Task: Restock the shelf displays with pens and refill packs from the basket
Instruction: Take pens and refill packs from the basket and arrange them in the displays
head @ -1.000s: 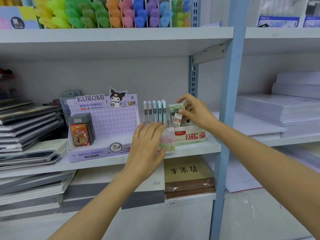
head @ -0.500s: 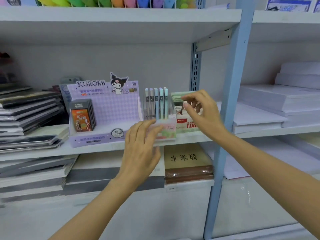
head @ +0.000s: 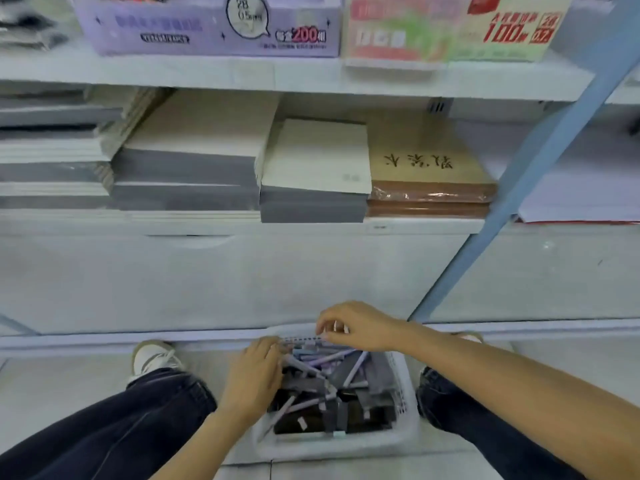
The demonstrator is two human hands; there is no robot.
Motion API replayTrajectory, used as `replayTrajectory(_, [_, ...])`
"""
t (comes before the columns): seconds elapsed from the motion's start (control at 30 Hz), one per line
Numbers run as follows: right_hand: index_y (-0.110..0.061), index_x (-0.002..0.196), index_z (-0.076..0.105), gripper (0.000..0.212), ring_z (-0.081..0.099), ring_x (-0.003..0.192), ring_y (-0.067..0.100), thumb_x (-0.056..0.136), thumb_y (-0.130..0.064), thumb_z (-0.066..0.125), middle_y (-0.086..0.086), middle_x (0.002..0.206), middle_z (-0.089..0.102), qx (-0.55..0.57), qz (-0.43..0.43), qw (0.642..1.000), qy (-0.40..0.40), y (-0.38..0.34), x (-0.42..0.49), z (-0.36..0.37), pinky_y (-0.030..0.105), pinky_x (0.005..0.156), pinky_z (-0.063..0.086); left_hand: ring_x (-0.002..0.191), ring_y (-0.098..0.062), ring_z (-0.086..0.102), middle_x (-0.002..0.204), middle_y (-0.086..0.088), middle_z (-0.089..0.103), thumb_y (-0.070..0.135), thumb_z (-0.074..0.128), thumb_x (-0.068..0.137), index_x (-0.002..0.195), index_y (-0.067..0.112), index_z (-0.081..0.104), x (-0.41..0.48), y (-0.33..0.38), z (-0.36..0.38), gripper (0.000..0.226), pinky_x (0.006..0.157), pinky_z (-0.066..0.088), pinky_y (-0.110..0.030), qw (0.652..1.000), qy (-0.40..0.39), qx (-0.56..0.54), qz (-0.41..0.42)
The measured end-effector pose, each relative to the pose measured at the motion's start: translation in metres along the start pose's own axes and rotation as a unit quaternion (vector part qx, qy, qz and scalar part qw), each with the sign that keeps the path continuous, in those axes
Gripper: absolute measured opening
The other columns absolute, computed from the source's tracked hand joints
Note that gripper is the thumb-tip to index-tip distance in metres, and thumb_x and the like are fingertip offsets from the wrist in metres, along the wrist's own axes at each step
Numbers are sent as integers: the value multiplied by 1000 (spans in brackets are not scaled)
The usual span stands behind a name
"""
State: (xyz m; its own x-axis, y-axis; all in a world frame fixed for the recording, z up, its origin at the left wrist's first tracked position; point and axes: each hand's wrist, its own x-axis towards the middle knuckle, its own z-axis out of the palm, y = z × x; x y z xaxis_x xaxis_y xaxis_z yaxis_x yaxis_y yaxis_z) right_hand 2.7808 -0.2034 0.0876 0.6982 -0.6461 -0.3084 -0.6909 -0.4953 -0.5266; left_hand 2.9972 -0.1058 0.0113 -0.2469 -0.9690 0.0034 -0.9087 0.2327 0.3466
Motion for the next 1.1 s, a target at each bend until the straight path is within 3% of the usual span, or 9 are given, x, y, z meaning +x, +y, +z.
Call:
replayTrajectory(0.13, [-12,129,53,37,58,111,25,97,-30,55,9,127,59,47,119,985,-118,42,15,80,35,93,48,151,-20,4,162,2,-3,39,22,105,155,12,11,-27,-32,49,58,119,8,-29,987,-130,-20,-96])
replayTrajectory(0.23, [-14,145,36,62,41,128,27,94,-44,56,9,144,38,26,146,980,-132,56,16,131,37,102,38,148,-22,-7,158,0,-12,65,-19,84,153,12,5,-38,-40,65,90,119,3,-31,988,-132,-19,-72])
replayTrajectory(0.33, [-16,145,34,70,31,132,25,90,-50,60,6,144,31,45,145,986,-67,54,16,162,38,107,35,148,-22,-11,159,-2,-14,64,-15,86,151,13,1,-44,-43,76,84,119,4,-32,990,-116,-31,-68])
replayTrajectory(0.47, [-16,134,41,62,45,119,24,87,-48,66,6,132,45,65,131,988,-49,49,16,178,36,92,45,147,-15,-18,159,2,-23,59,-3,93,151,16,-8,-49,-42,91,72,120,-2,-30,989,-108,-43,-88])
replayTrajectory(0.67, [-13,126,53,47,56,101,21,92,-44,61,7,119,55,95,142,984,-40,47,14,179,39,87,51,147,-13,-14,161,1,-16,66,-12,88,154,14,10,-46,-40,90,87,119,3,-31,988,-108,-54,-98])
replayTrajectory(0.8, [-21,121,56,56,59,88,15,83,-62,60,-4,99,59,161,181,970,-29,41,18,174,29,73,50,147,-15,-15,160,5,-19,50,17,101,154,17,19,-47,-39,87,63,119,6,-33,987,-116,-31,-111])
replayTrajectory(0.9, [-14,116,61,37,62,89,23,92,-43,60,6,98,65,155,212,965,-8,37,31,174,35,79,50,150,-19,-9,162,2,-14,41,32,103,151,15,29,-46,-35,83,54,119,11,-37,987,-111,-35,-112])
replayTrajectory(1.0, [-9,116,64,28,62,97,21,94,-25,62,10,108,67,214,218,952,-15,39,37,162,30,86,49,145,-32,20,159,-12,21,24,48,101,136,9,53,-41,-30,70,38,114,29,-44,990,-58,-72,-102])
replayTrajectory(1.1, [-7,117,63,25,64,84,13,95,-20,61,5,106,67,360,219,907,-26,45,29,134,23,78,53,108,-31,53,116,-17,61,9,57,96,105,3,70,-34,-23,60,17,88,46,-42,987,60,-111,-102])
